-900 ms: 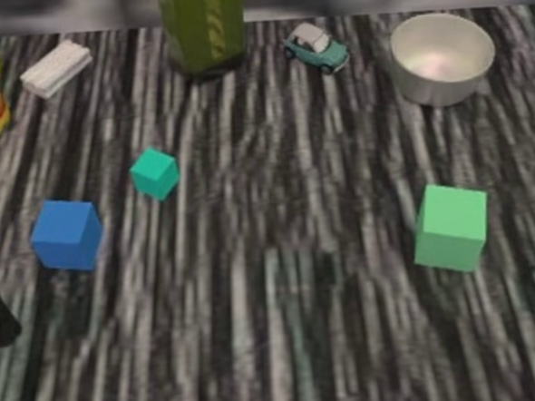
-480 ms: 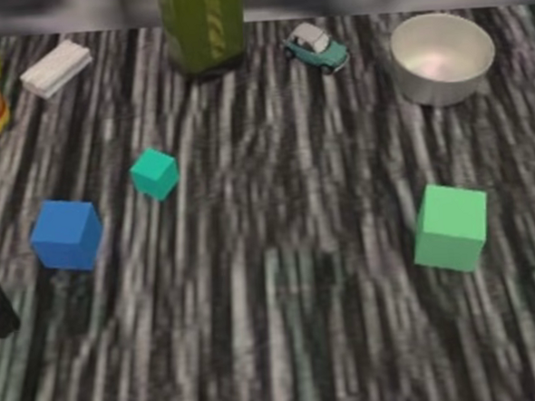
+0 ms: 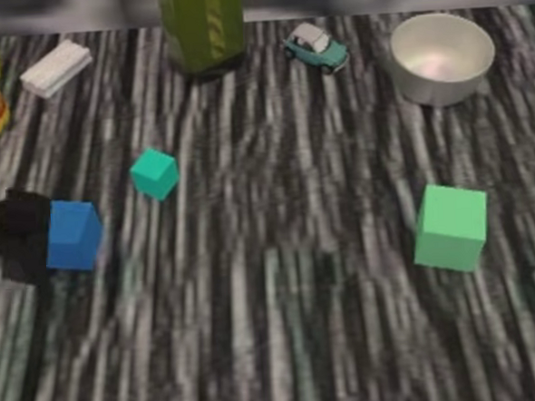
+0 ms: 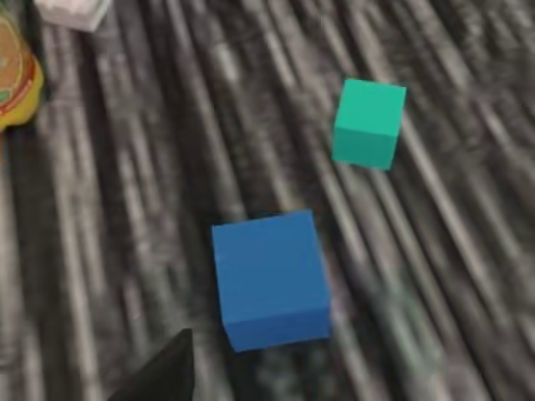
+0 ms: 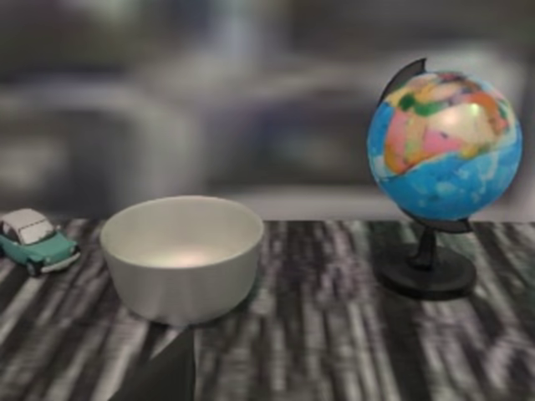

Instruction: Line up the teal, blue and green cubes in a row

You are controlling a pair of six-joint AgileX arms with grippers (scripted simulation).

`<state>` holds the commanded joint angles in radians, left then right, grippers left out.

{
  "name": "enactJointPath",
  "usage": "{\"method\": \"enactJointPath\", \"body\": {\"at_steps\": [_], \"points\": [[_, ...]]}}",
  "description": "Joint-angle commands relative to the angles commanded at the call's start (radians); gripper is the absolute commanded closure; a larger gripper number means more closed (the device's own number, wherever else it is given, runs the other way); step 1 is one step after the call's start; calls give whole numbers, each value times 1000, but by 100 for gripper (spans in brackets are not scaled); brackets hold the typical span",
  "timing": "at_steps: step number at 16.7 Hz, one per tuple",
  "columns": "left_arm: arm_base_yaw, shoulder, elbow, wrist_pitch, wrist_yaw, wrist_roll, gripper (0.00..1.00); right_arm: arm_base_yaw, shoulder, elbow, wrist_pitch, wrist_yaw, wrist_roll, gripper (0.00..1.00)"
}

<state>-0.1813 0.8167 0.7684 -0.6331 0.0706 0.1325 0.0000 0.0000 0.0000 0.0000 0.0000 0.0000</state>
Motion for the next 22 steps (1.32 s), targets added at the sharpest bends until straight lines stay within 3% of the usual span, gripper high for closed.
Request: {"method": "enactJointPath", "body": {"at_steps": [6, 10, 16, 22], "points": [[-84, 765, 549, -466, 12, 65, 0, 0, 0, 0, 0, 0, 0, 0], [-110, 1206, 934, -680, -3, 94, 0, 0, 0, 0, 0, 0, 0, 0], [-113, 1592, 1408, -778, -45, 117, 0, 0, 0, 0, 0, 0, 0, 0], [-109, 1670, 1544, -764, -64, 123, 0, 0, 0, 0, 0, 0, 0, 0]]}}
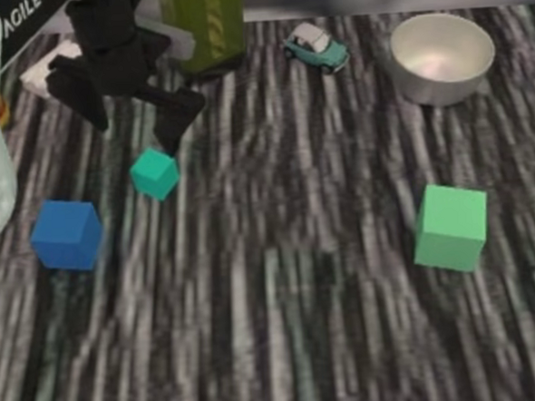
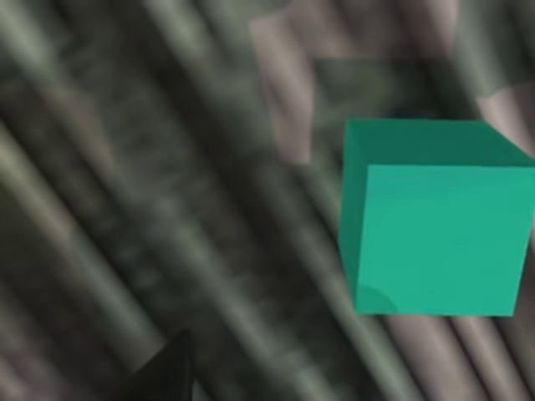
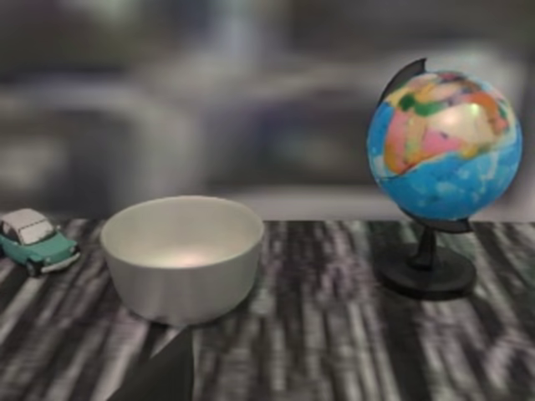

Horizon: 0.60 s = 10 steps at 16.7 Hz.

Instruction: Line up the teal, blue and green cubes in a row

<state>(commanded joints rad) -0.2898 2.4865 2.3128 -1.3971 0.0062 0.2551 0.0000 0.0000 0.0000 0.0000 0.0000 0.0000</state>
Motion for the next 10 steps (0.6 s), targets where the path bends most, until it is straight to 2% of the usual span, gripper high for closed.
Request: {"method": "enactJointPath", "body": {"at_steps": [5, 10], "points": [[-1, -1, -19, 16, 0, -1, 0, 0, 0, 0, 0, 0, 0, 0], [1, 27, -174, 207, 0, 1, 0, 0, 0, 0, 0, 0, 0, 0]]}}
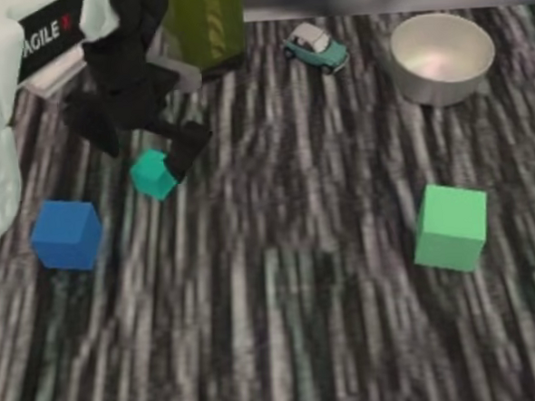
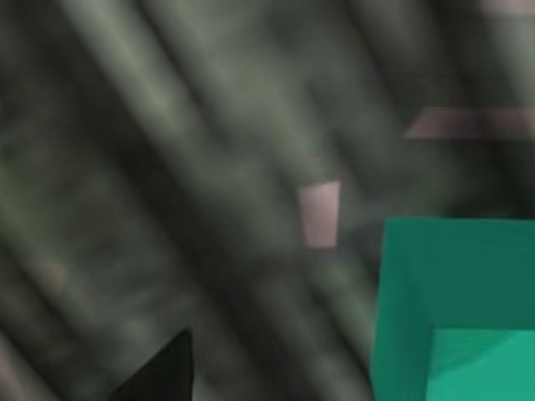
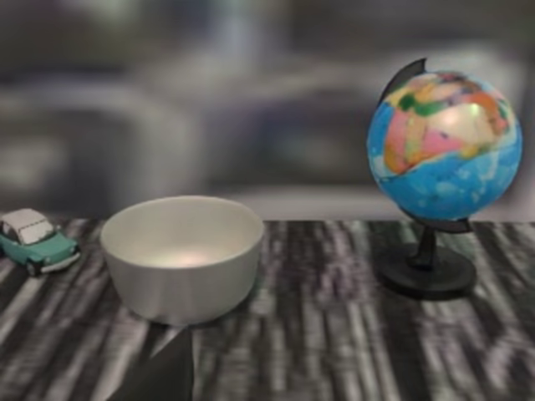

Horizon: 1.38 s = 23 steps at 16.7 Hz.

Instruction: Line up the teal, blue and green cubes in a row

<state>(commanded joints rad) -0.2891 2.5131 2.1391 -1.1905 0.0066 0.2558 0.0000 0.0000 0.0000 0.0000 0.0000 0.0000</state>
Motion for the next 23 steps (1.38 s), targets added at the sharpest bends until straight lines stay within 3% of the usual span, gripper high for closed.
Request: {"method": "enactJointPath", "body": {"at_steps": [3, 8, 21, 23], "points": [[1, 18, -83, 98, 0, 1, 0, 0, 0, 0, 0, 0, 0, 0], [1, 21, -96, 111, 0, 1, 0, 0, 0, 0, 0, 0, 0, 0], [1, 21, -96, 111, 0, 1, 98, 0, 0, 0, 0, 0, 0, 0], [1, 21, -96, 111, 0, 1, 100, 0, 0, 0, 0, 0, 0, 0]]}}
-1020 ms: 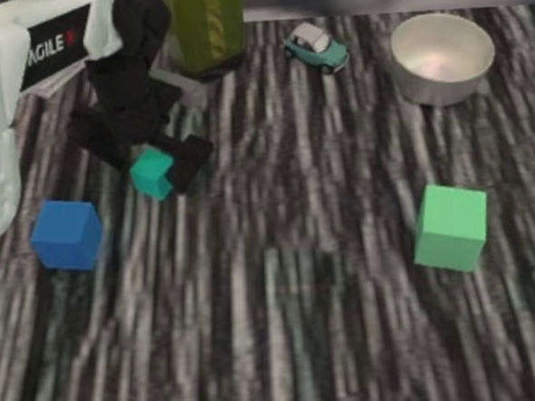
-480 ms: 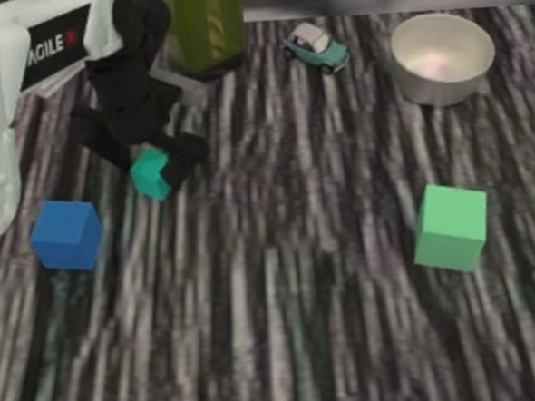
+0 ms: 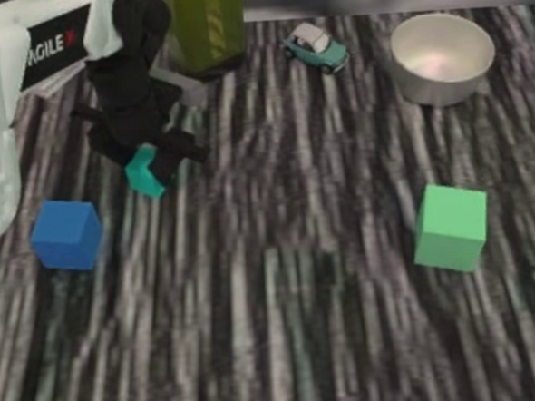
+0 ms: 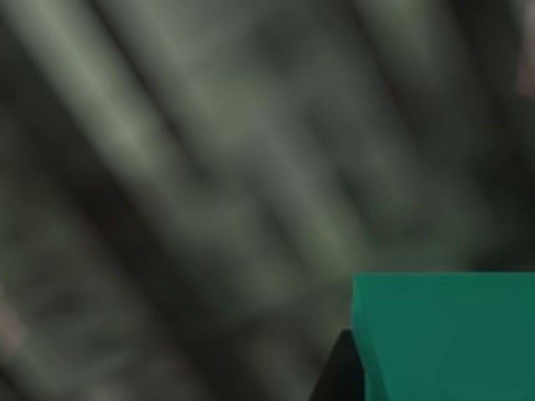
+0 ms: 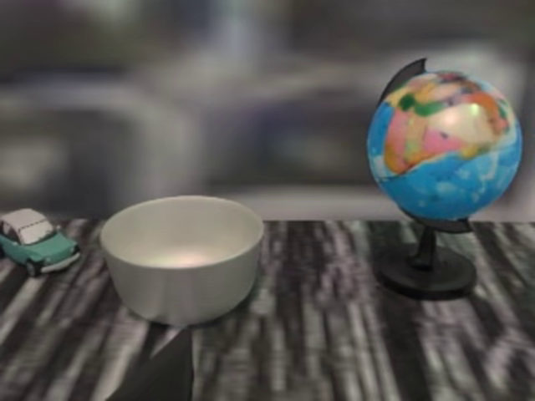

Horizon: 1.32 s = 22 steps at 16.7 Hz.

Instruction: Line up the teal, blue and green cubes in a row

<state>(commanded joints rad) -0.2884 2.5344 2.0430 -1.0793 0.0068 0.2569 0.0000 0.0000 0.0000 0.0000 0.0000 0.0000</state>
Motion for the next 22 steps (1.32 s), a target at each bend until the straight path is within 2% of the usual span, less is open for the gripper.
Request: {"method": "enactJointPath", "body": {"at_steps": [8, 16, 22], "points": [[-2, -33, 10, -12, 8, -3, 100, 0, 0, 0, 0, 0, 0, 0], [16, -63, 211, -247, 7, -4, 100, 0, 0, 0, 0, 0, 0, 0], [2, -64, 220, -256, 6, -15, 100, 0, 0, 0, 0, 0, 0, 0]]}}
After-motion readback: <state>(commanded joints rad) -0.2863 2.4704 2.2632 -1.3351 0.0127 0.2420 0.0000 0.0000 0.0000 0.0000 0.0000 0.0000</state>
